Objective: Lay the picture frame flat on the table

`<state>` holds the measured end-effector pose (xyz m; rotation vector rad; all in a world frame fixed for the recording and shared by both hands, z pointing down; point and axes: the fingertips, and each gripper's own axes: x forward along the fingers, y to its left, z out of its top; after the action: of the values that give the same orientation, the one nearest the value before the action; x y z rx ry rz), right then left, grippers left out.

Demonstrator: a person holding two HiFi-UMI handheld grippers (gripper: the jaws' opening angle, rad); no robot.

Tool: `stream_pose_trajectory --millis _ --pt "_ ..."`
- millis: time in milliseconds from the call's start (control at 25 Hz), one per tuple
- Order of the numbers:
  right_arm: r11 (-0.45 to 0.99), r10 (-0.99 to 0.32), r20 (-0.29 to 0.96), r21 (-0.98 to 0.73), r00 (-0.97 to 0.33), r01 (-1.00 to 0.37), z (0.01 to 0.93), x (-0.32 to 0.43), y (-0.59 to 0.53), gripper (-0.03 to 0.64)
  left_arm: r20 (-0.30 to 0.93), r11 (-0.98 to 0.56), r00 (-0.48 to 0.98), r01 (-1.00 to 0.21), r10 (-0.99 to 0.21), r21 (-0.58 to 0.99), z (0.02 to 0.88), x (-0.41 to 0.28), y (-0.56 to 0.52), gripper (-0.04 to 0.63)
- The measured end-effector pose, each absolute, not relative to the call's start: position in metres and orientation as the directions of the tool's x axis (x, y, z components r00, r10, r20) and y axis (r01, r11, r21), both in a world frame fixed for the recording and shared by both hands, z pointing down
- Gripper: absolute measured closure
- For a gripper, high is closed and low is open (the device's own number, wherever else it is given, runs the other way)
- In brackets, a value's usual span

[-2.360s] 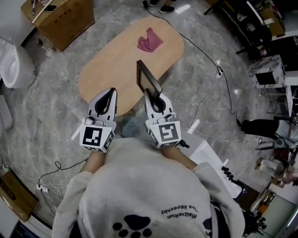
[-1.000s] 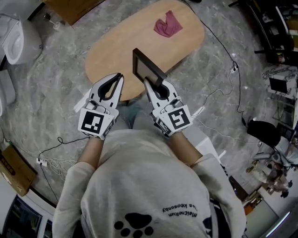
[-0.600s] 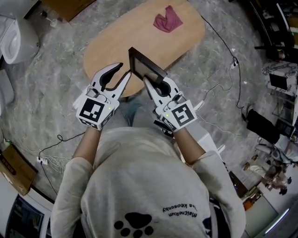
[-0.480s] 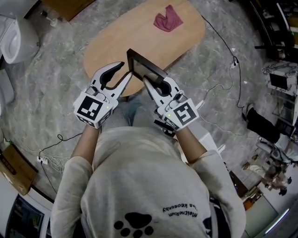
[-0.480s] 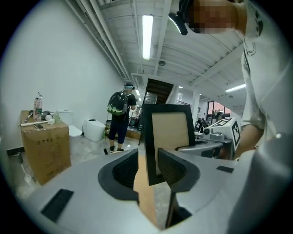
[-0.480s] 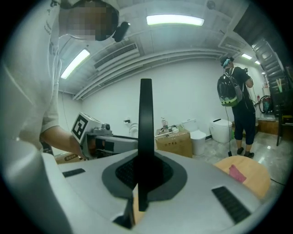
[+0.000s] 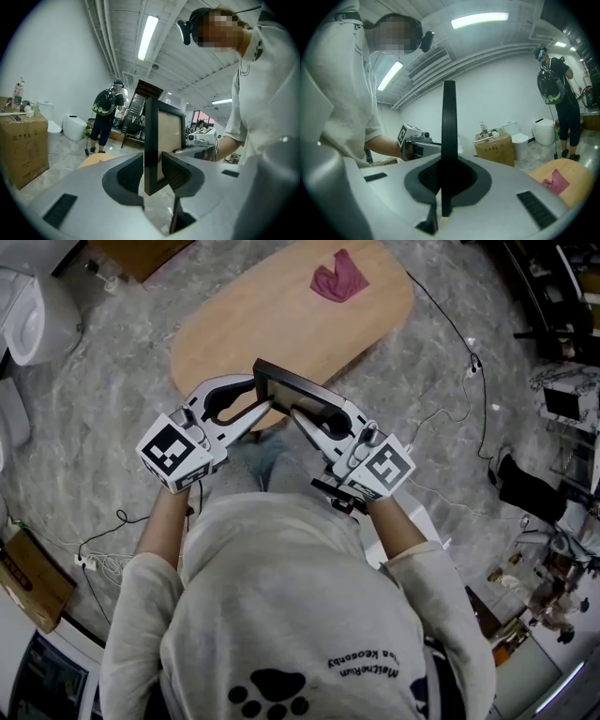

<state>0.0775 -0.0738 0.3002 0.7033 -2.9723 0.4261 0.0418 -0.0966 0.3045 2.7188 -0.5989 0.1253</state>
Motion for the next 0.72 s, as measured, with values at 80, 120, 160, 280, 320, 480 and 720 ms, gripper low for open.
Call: stream_pose_trajectory --millis 80,120,160,280,320,480,720 --pt "0.871 -0.407 0.108 -0.254 -0.907 -0.421 0.297 0.078 -0.069 0.598 0.154 -0.862 0.918 -0.397 -0.366 0.317 0.301 0.044 -0.09 0.479" --pt "0.875 -0.4 0.105 -0.25 -0.91 -0.414 0.297 0.078 -0.066 0.598 0.152 -0.865 0.919 -0.393 -0.363 0.31 0.3 0.044 -0.086 0.488" --pt "0.879 -0.397 0.103 -0.244 -0.912 -0.41 0.297 0.079 -0.064 0.598 0.15 -0.867 0.919 -0.394 -0.365 0.304 0.3 0.044 -0.083 0.494" --pt "0.88 -0.404 0.1 -0.231 -0.909 -0.416 0.297 0.079 -0.061 0.595 0.147 -0.867 0.916 -0.401 -0.374 0.296 0.3 0.043 -0.079 0.505" --pt "0.878 -0.407 0.101 -0.229 -0.908 -0.42 0.297 0.079 -0.061 0.595 0.149 -0.867 0.915 -0.404 -0.376 0.292 0.299 0.042 -0.078 0.507" --pt "0.865 -0.437 0.123 -0.214 -0.891 -0.454 0.299 0.078 -0.067 0.573 0.167 -0.865 0.906 -0.421 -0.389 0.273 0.299 0.04 -0.08 0.512" --pt "0.806 -0.539 0.162 -0.185 -0.826 -0.562 0.304 0.079 -0.08 0.511 0.179 -0.857 0.89 -0.452 -0.418 0.247 0.301 0.034 -0.085 0.514"
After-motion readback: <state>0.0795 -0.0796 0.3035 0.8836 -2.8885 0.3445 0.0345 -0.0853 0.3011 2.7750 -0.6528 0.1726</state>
